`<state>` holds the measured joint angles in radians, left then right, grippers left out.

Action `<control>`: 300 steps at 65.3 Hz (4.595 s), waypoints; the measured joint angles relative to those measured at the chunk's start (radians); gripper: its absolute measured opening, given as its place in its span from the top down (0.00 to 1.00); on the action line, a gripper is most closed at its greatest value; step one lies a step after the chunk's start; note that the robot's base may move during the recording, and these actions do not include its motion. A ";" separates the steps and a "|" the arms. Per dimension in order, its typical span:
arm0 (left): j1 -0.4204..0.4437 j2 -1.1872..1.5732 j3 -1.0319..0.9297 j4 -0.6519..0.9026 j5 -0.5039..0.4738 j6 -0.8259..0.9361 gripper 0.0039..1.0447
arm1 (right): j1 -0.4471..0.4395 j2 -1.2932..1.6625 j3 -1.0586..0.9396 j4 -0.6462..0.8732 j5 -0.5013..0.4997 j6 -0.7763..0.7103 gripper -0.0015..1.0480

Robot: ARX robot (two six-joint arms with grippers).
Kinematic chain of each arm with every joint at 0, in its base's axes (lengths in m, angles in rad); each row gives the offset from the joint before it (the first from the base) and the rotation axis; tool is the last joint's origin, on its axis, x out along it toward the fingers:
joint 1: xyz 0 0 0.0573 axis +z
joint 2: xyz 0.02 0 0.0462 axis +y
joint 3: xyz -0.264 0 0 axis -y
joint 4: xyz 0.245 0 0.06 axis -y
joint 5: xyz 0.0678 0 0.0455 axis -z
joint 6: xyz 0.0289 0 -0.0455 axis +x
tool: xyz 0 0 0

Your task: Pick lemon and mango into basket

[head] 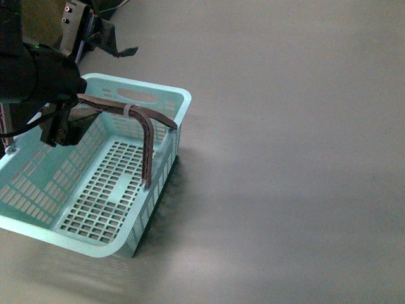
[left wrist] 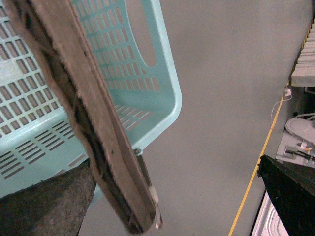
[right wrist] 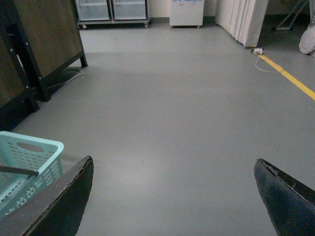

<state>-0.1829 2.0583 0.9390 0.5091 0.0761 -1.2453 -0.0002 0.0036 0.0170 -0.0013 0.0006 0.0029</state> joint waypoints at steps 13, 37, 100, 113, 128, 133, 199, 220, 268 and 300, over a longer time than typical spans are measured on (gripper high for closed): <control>0.005 0.131 0.157 -0.056 -0.002 -0.010 0.06 | 0.000 0.000 0.000 0.000 0.000 0.000 0.08; 0.085 0.256 0.301 -0.108 -0.024 -0.022 0.06 | 0.000 0.000 0.000 0.000 0.000 0.000 0.08; 0.065 -0.068 0.053 -0.150 0.020 -0.087 0.74 | 0.000 0.000 0.000 0.000 0.000 0.000 0.08; 0.102 -0.430 -0.138 -0.207 0.100 -0.149 0.74 | 0.000 0.000 0.000 0.000 0.000 0.000 0.08; 0.163 -0.842 -0.181 -0.400 0.153 -0.199 0.74 | 0.000 0.000 0.000 0.000 0.000 0.000 0.08; 0.188 -0.951 -0.175 -0.468 0.171 -0.211 0.74 | 0.000 0.000 0.000 0.000 0.000 0.000 0.08; 0.203 -1.049 -0.148 -0.509 0.205 -0.235 0.74 | 0.000 0.000 0.000 0.000 0.000 0.000 0.08; 0.203 -1.049 -0.148 -0.509 0.205 -0.235 0.74 | 0.000 0.000 0.000 0.000 0.000 0.000 0.08; 0.203 -1.049 -0.148 -0.509 0.205 -0.235 0.74 | 0.000 0.000 0.000 0.000 0.000 0.000 0.08; 0.203 -1.049 -0.148 -0.509 0.205 -0.235 0.75 | 0.000 0.000 0.000 0.000 0.000 0.000 0.08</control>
<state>0.0200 1.0096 0.7906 -0.0002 0.2813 -1.4803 -0.0002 0.0036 0.0170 -0.0013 0.0002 0.0029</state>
